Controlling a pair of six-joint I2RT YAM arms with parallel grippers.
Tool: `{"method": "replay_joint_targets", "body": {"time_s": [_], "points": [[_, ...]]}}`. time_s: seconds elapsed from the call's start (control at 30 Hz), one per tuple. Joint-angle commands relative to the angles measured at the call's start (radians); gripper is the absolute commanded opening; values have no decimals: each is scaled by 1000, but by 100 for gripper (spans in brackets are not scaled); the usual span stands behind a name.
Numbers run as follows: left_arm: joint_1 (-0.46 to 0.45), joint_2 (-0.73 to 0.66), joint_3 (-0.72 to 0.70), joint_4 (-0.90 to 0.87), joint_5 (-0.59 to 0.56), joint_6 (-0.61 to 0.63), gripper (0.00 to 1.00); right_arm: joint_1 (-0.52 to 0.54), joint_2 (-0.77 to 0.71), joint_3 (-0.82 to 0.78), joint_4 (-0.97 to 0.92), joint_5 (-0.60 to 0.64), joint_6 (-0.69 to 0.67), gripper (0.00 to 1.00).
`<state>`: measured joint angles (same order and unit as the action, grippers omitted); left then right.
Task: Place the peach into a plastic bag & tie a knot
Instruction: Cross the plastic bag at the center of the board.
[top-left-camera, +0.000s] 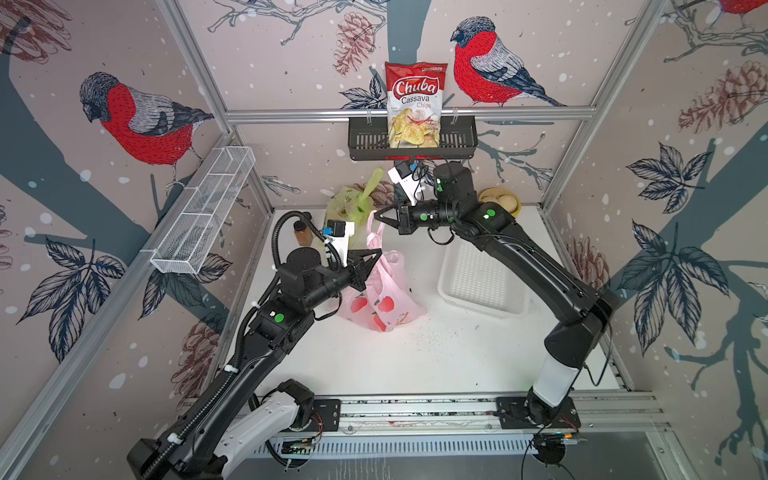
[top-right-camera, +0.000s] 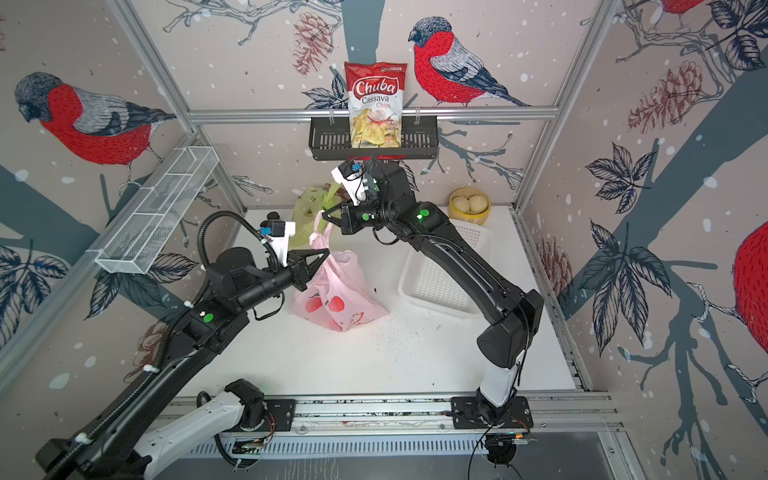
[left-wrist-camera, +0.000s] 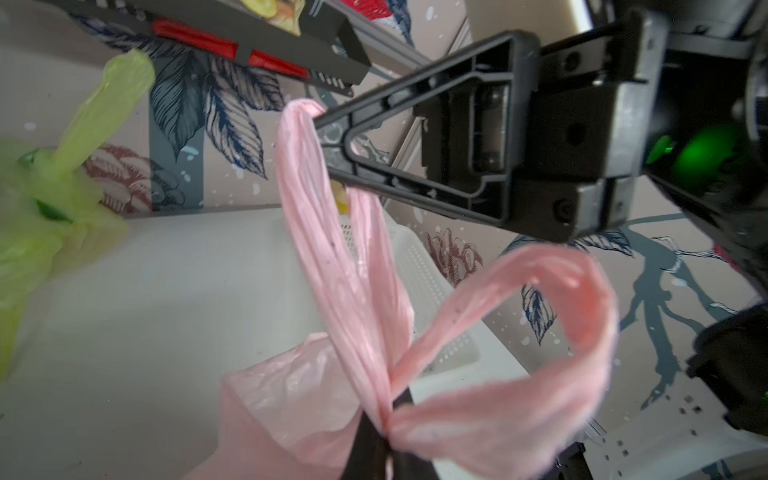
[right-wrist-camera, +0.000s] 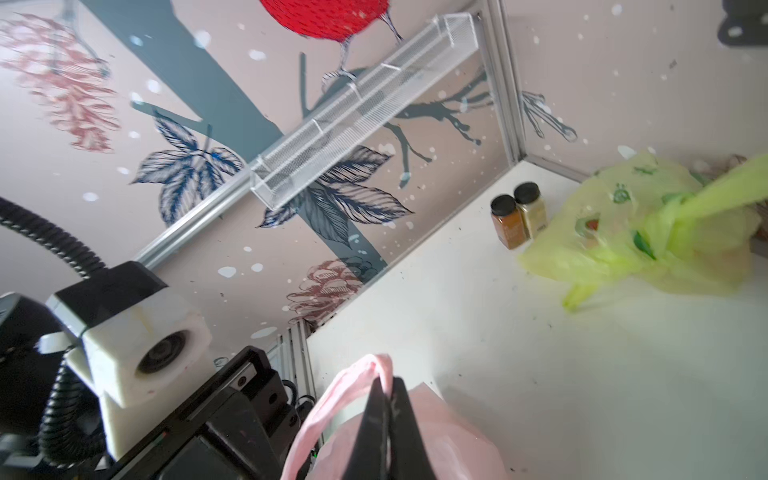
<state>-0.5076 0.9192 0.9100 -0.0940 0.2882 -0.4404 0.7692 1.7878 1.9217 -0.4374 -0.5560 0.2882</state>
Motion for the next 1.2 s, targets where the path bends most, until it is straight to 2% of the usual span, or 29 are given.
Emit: {"method": "replay_joint_targets", "body": {"time_s": [0.0,0.2,0.4,0.6,0.8,1.03,1.17], "points": [[-2,56,-7,74,-114,-29,0,1,-21,-87,69,77,25,0],[6,127,-41,82,-160,-9,0,-15,-99,-241,173,116,65,0],[30,112,-91,100,-176,-24,0,-18,-120,-258,193,110,68,0],[47,93,-96,105,-140,-2,13,-10,-126,-237,189,109,71,0],[47,47,-102,110,-89,41,0,-18,-133,-227,175,134,78,0],[50,56,-90,101,-85,57,0,13,-155,-221,172,116,88,0],[51,59,-77,103,-106,58,0,78,-197,-228,166,182,97,0]]}}
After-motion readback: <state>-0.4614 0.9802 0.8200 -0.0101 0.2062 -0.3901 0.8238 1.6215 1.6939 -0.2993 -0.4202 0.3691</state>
